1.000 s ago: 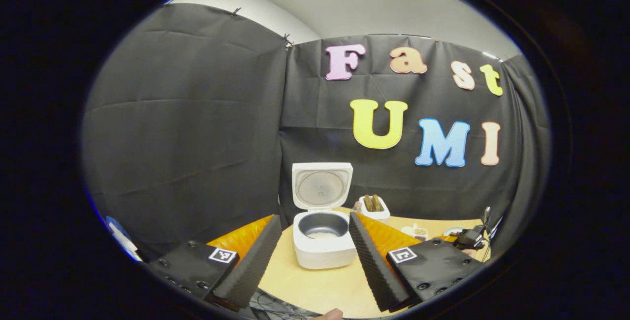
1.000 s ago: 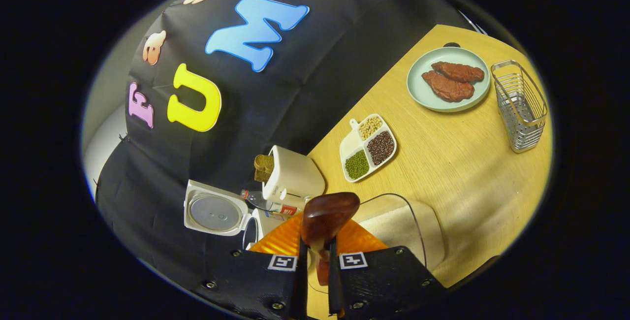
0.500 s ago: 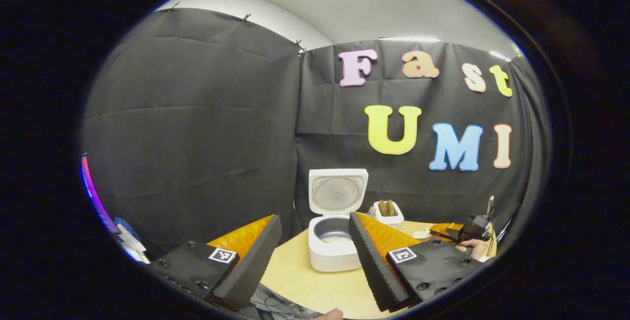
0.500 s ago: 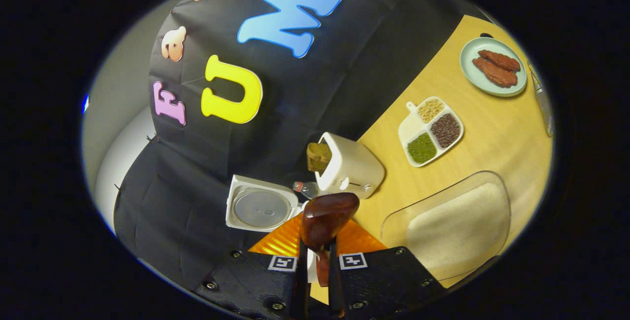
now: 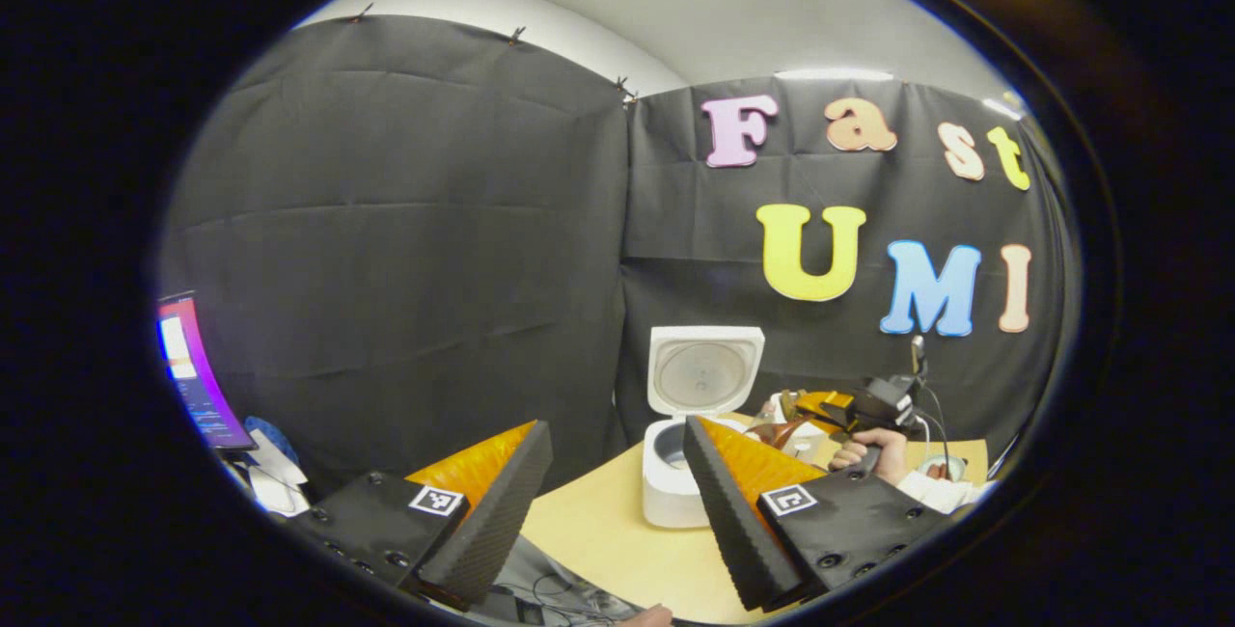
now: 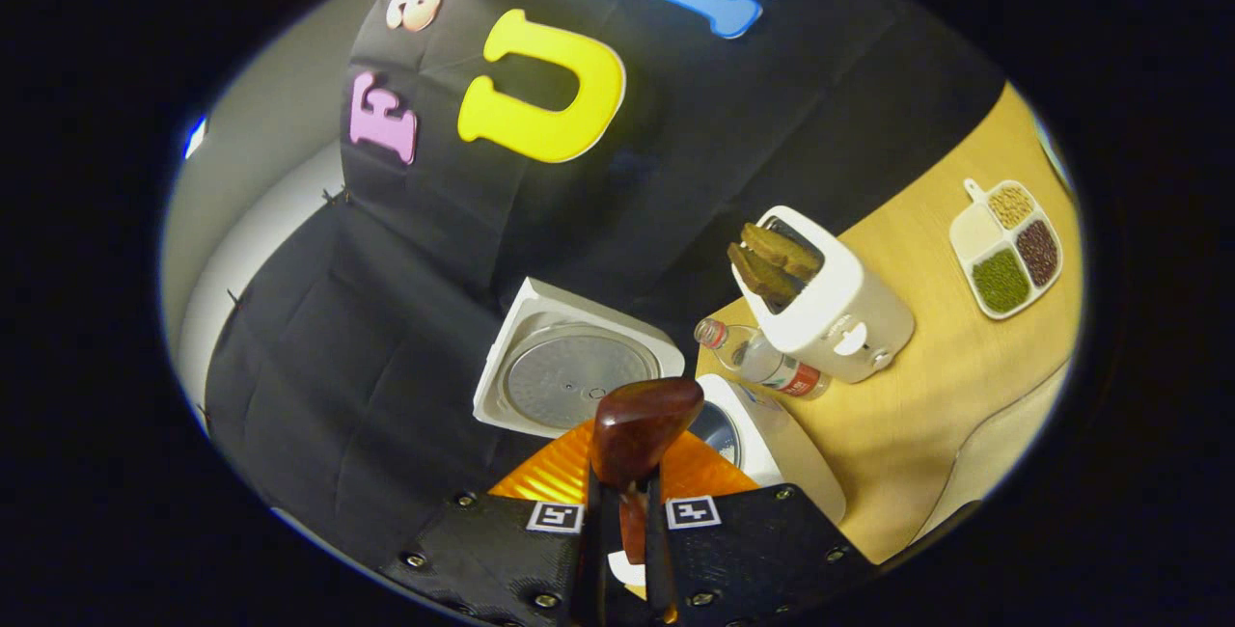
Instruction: Close the left gripper, press the button to open the rice cooker; take a wooden spoon from the chopstick holder with the right hand, scoop a spoonful of rice and pour it into the rice cooker, then put the wooden spoon back into the chopstick holder.
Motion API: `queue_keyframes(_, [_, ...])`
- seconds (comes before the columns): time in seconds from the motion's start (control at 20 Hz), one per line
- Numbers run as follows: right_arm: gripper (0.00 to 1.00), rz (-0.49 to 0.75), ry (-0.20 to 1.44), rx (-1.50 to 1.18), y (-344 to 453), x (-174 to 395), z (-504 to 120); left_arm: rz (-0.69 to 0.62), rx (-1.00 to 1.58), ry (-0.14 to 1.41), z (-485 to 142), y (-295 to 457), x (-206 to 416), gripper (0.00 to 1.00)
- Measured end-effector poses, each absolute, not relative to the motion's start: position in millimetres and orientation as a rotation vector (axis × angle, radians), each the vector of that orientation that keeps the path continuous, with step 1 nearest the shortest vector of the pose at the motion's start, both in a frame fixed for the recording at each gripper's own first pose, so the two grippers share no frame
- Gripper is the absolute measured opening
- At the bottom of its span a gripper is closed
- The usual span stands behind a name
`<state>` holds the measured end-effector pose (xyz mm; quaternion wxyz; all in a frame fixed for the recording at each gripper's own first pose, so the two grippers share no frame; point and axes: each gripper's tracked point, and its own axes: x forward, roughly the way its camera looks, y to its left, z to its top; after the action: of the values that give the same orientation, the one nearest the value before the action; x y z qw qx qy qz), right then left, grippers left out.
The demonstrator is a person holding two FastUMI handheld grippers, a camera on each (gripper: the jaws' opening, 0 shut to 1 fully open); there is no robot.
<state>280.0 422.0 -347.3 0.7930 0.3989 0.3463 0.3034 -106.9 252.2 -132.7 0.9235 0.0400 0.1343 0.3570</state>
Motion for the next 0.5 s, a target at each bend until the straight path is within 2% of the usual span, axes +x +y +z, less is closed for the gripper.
queue_keyframes(0.5, [0.17, 0.81, 0.695, 0.334, 524.3, 275.2, -409.2, 0.844, 0.044, 0.308, -150.4, 290.1, -137.3, 0.92])
